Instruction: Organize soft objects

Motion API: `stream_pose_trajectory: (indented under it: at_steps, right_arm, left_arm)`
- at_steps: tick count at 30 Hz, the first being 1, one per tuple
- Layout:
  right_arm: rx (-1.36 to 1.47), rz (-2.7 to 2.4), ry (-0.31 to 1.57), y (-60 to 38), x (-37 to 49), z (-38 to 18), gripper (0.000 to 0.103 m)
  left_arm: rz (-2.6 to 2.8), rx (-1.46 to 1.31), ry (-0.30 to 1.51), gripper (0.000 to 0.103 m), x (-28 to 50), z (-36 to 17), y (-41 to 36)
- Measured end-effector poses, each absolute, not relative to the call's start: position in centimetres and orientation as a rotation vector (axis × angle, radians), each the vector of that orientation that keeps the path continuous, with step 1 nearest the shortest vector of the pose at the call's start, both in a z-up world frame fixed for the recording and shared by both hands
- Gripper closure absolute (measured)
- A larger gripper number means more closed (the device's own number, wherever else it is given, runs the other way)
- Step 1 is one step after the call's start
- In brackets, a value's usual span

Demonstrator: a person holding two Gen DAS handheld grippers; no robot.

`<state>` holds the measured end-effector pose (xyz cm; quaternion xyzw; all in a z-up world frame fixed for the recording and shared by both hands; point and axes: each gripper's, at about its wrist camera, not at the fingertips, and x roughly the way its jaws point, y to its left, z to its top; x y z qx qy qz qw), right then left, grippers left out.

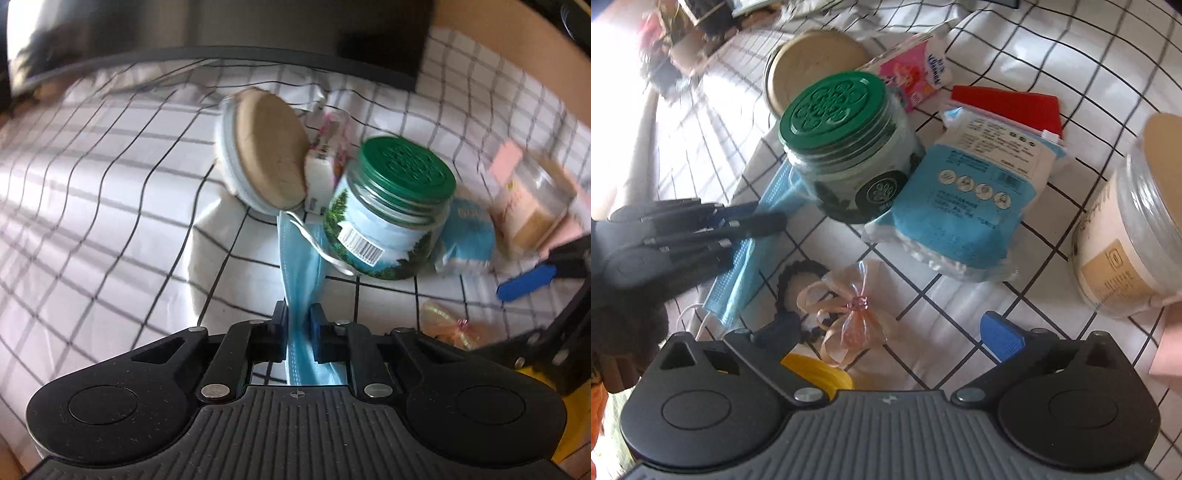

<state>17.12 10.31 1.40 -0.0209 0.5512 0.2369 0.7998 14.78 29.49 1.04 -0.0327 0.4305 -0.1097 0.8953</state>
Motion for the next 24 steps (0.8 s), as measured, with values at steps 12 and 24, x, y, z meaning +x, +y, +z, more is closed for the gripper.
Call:
stream_pose_trajectory:
  at_steps: [12, 24]
  right_arm:
    - [-0.301, 0.573, 1.028, 14.2, 14.6, 3.9, 0.057]
    - [-0.195, 0.56, 1.06, 13.8, 14.1, 6.8, 0.09]
  left_arm:
    - [-0.189, -0.255, 0.847, 0.092, 9.3, 3.1, 33.2]
    - [-0.139, -0.312, 0.8, 0.092, 8.2, 5.8, 37.0]
